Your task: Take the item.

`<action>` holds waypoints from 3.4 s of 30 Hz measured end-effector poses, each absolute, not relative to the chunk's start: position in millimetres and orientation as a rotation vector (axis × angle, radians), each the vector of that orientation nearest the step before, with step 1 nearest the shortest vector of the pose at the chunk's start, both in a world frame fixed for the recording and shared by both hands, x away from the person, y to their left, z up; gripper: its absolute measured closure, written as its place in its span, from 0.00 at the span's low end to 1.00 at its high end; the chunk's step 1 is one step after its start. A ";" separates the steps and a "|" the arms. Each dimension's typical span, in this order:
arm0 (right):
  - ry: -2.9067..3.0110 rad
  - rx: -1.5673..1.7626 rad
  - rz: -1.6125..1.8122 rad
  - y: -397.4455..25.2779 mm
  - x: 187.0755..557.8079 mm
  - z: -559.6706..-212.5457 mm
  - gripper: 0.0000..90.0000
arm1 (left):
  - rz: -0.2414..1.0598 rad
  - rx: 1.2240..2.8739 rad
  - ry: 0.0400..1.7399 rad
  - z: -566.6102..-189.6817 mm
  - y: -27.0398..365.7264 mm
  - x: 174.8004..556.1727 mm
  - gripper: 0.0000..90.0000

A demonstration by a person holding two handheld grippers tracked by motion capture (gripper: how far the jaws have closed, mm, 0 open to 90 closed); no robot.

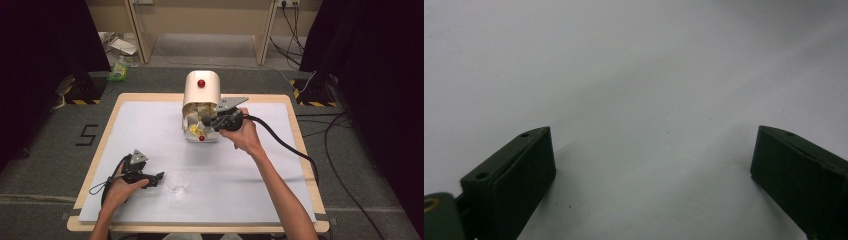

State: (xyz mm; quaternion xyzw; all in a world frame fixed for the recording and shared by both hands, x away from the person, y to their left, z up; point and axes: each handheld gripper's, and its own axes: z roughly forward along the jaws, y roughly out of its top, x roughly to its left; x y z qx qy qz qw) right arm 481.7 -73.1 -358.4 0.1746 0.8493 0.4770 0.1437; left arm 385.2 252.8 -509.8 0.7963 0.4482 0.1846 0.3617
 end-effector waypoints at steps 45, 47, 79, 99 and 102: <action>2.259 0.305 1.606 -76.8 412.6 -301.1 1.00 | 0.477 2.053 1.154 -509.8 252.8 385.1 0.04; 2.265 0.281 1.611 -75.4 404.9 -303.0 1.00 | 0.477 2.053 1.154 -509.8 252.8 385.1 0.03; 2.387 0.183 1.646 -46.9 349.1 -359.4 1.00 | 0.478 2.053 1.153 -509.8 252.8 385.0 0.04; 2.482 0.195 1.569 -33.5 347.6 -388.9 1.00 | 0.478 2.052 1.152 -509.9 252.8 385.0 0.04; 2.494 0.198 1.543 -31.2 348.2 -393.4 1.00 | 0.479 2.052 1.152 -509.9 252.8 385.0 0.04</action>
